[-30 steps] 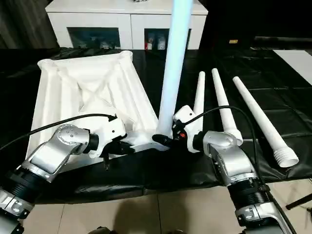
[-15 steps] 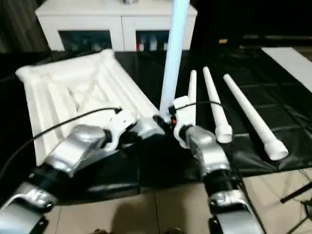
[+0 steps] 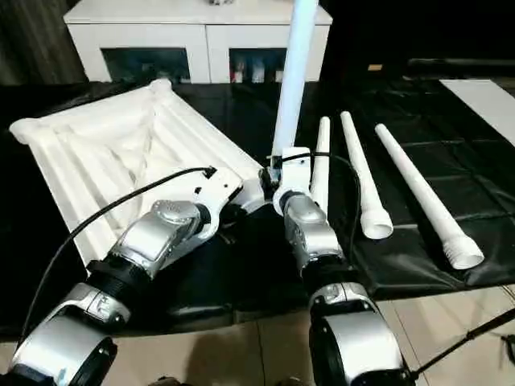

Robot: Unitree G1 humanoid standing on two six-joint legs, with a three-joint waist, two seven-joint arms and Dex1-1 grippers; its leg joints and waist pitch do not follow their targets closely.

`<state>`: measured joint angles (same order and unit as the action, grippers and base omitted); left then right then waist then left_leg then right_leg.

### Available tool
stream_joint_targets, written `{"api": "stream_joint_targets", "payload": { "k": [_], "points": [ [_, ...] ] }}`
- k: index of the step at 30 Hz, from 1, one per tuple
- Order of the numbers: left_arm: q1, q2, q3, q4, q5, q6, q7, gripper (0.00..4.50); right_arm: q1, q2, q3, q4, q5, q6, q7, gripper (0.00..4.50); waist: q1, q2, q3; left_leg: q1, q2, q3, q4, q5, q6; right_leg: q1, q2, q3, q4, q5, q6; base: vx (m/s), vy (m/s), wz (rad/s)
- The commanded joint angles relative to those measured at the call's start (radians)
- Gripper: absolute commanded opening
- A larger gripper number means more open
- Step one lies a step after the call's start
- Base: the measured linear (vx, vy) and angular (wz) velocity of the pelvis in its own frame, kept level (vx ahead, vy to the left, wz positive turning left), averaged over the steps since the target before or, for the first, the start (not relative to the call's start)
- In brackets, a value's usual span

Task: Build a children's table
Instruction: Rotate leg to tighten

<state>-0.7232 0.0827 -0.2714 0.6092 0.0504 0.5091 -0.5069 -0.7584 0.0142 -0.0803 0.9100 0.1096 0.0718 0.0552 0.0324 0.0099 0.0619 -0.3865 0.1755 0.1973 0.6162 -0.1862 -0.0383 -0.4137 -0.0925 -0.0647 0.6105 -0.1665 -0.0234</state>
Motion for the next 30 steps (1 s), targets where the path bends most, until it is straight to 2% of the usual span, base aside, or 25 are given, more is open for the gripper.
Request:
{"api": "stream_joint_targets", "payload": {
  "k": [1, 2, 3, 4, 6, 8, 10, 11, 13, 14, 16, 17, 18, 20, 22, 23, 24, 27, 29, 30],
  "points": [
    [-0.026, 0.018, 0.053, -0.013, 0.014, -0.078, 0.087, 0.00, 0.001, 0.102, 0.035, -0.005, 0.047, -0.017, 0.129, 3.42, -0.003, -0.006, -0.080, 0.017, 0.045, -0.022, -0.077, -0.187, 0.067, 0.052, -0.056, 0.040, -0.071, -0.173, -0.210, 0.000, 0.000, 0.00],
    [-0.022, 0.023, 0.051, -0.016, 0.015, -0.080, 0.078, 0.00, 0.001, 0.099, 0.030, -0.009, 0.051, -0.022, 0.140, 3.42, -0.006, -0.008, -0.079, 0.011, 0.044, -0.024, -0.078, -0.190, 0.067, 0.055, -0.057, 0.040, -0.070, -0.180, -0.205, 0.000, 0.000, 0.00],
    [-0.017, 0.028, 0.049, -0.021, 0.015, -0.079, 0.068, 0.00, 0.003, 0.094, 0.030, -0.016, 0.050, -0.029, 0.144, 3.49, -0.019, -0.005, -0.080, -0.006, 0.042, -0.031, -0.081, -0.180, 0.064, 0.070, -0.059, 0.035, -0.066, -0.182, -0.196, 0.000, 0.000, 0.00],
    [-0.009, 0.039, 0.042, -0.033, 0.019, -0.083, 0.052, 0.00, 0.011, 0.084, 0.034, -0.036, 0.049, -0.028, 0.154, 3.62, -0.024, -0.003, -0.084, -0.004, 0.044, -0.033, -0.080, -0.171, 0.064, 0.068, -0.059, 0.034, -0.064, -0.170, -0.196, 0.000, 0.000, 0.00],
    [0.004, 0.057, 0.029, -0.053, 0.024, -0.088, 0.021, 0.00, 0.023, 0.066, 0.038, -0.066, 0.043, -0.030, 0.170, 3.83, -0.027, -0.001, -0.082, 0.015, 0.048, -0.027, -0.075, -0.173, 0.077, 0.050, -0.055, 0.036, -0.069, -0.147, -0.229, 0.000, 0.000, 0.00],
    [0.022, 0.078, 0.018, -0.076, 0.017, -0.097, -0.028, 0.00, 0.048, 0.036, 0.051, -0.124, 0.043, -0.008, 0.202, 3.90, -0.020, -0.001, -0.082, 0.014, 0.049, -0.025, -0.076, -0.152, 0.082, 0.055, -0.054, 0.036, -0.065, -0.123, -0.241, 0.000, 0.000, 0.00],
    [0.043, 0.106, 0.017, -0.098, -0.007, -0.118, -0.095, 0.00, 0.091, -0.020, 0.083, -0.223, 0.043, 0.041, 0.268, 4.26, -0.015, 0.003, -0.083, 0.016, 0.050, -0.024, -0.074, -0.129, 0.089, 0.054, -0.052, 0.036, -0.060, -0.088, -0.251, 0.000, 0.000, 0.00],
    [0.046, 0.111, 0.016, -0.098, -0.008, -0.120, -0.104, 0.00, 0.098, -0.031, 0.089, -0.240, 0.043, 0.049, 0.280, 4.26, -0.015, 0.003, -0.083, 0.016, 0.050, -0.024, -0.074, -0.129, 0.089, 0.054, -0.052, 0.036, -0.060, -0.088, -0.251, 0.000, 0.000, 0.00],
    [0.058, 0.147, 0.002, -0.099, -0.010, -0.129, -0.154, 0.00, 0.131, -0.089, 0.105, -0.326, 0.046, 0.114, 0.370, 4.39, -0.006, 0.001, -0.082, 0.021, 0.050, -0.022, -0.075, -0.137, 0.090, 0.053, -0.051, 0.038, -0.062, -0.099, -0.240, 0.000, 0.000, 0.00],
    [0.058, 0.147, 0.002, -0.099, -0.010, -0.129, -0.154, 0.00, 0.131, -0.089, 0.105, -0.326, 0.046, 0.114, 0.370, 4.39, -0.003, 0.000, -0.078, 0.020, 0.050, -0.022, -0.077, -0.154, 0.084, 0.053, -0.051, 0.040, -0.064, -0.125, -0.236, 0.000, 0.000, 0.00],
    [0.069, 0.180, -0.016, -0.110, -0.005, -0.142, -0.203, 0.00, 0.155, -0.149, 0.135, -0.389, 0.036, 0.168, 0.448, 4.39, 0.001, -0.001, -0.072, 0.024, 0.050, -0.022, -0.082, -0.212, 0.059, 0.049, -0.051, 0.040, -0.074, -0.208, -0.217, 0.000, 0.000, 0.00],
    [0.080, 0.210, -0.031, -0.130, -0.005, -0.146, -0.256, 0.00, 0.183, -0.211, 0.166, -0.453, 0.037, 0.221, 0.533, 4.39, 0.003, 0.001, -0.070, 0.027, 0.051, -0.024, -0.085, -0.244, 0.042, 0.050, -0.051, 0.041, -0.078, -0.250, -0.203, 0.000, 0.000, 0.00],
    [0.083, 0.217, -0.036, -0.135, -0.004, -0.150, -0.270, 0.00, 0.189, -0.223, 0.171, -0.466, 0.039, 0.230, 0.549, 4.39, 0.003, 0.004, -0.069, 0.029, 0.054, -0.025, -0.087, -0.260, 0.028, 0.044, -0.053, 0.044, -0.079, -0.265, -0.194, 0.000, 0.000, 0.00],
    [0.088, 0.229, -0.043, -0.147, -0.006, -0.149, -0.294, 0.00, 0.197, -0.240, 0.174, -0.486, 0.047, 0.244, 0.570, 4.39, 0.002, 0.001, -0.073, 0.026, 0.052, -0.025, -0.086, -0.258, 0.016, 0.047, -0.054, 0.044, -0.078, -0.254, -0.194, 0.000, 0.000, 0.00],
    [0.117, 0.274, -0.072, -0.220, -0.026, -0.154, -0.414, 0.00, 0.227, -0.301, 0.195, -0.555, 0.065, 0.283, 0.644, 4.39, 0.004, 0.003, -0.073, 0.025, 0.055, -0.028, -0.088, -0.250, 0.016, 0.048, -0.054, 0.045, -0.074, -0.239, -0.199, 0.000, 0.000, 0.00],
    [0.117, 0.274, -0.072, -0.220, -0.026, -0.154, -0.414, 0.00, 0.227, -0.301, 0.195, -0.555, 0.065, 0.283, 0.644, 4.39, 0.004, 0.003, -0.073, 0.025, 0.055, -0.028, -0.088, -0.250, 0.016, 0.048, -0.054, 0.045, -0.074, -0.239, -0.199, 0.000, 0.000, 0.00],
    [0.136, 0.311, -0.100, -0.275, -0.039, -0.145, -0.490, 0.00, 0.245, -0.340, 0.215, -0.588, 0.077, 0.311, 0.709, 4.39, 0.004, 0.003, -0.075, 0.028, 0.055, -0.026, -0.086, -0.234, 0.017, 0.045, -0.052, 0.045, -0.071, -0.200, -0.211, 0.000, 0.000, 0.00],
    [0.148, 0.337, -0.118, -0.315, -0.051, -0.131, -0.542, 0.00, 0.261, -0.376, 0.236, -0.615, 0.079, 0.323, 0.772, 4.39, 0.011, 0.005, -0.074, 0.025, 0.055, -0.023, -0.085, -0.210, 0.031, 0.047, -0.051, 0.046, -0.066, -0.161, -0.222, 0.000, 0.000, 0.00],
    [0.149, 0.340, -0.117, -0.318, -0.052, -0.130, -0.547, 0.00, 0.267, -0.389, 0.247, -0.627, 0.071, 0.330, 0.789, 4.39, 0.013, 0.006, -0.073, 0.025, 0.054, -0.023, -0.084, -0.213, 0.029, 0.045, -0.053, 0.046, -0.066, -0.167, -0.225, 0.000, 0.000, 0.00],
    [0.148, 0.339, -0.116, -0.317, -0.050, -0.132, -0.549, 0.00, 0.264, -0.387, 0.249, -0.622, 0.061, 0.324, 0.784, 4.39, 0.016, 0.006, -0.071, 0.029, 0.055, -0.022, -0.086, -0.238, 0.019, 0.042, -0.053, 0.047, -0.071, -0.203, -0.220, 0.000, 0.000, 0.00]
  ]
}}
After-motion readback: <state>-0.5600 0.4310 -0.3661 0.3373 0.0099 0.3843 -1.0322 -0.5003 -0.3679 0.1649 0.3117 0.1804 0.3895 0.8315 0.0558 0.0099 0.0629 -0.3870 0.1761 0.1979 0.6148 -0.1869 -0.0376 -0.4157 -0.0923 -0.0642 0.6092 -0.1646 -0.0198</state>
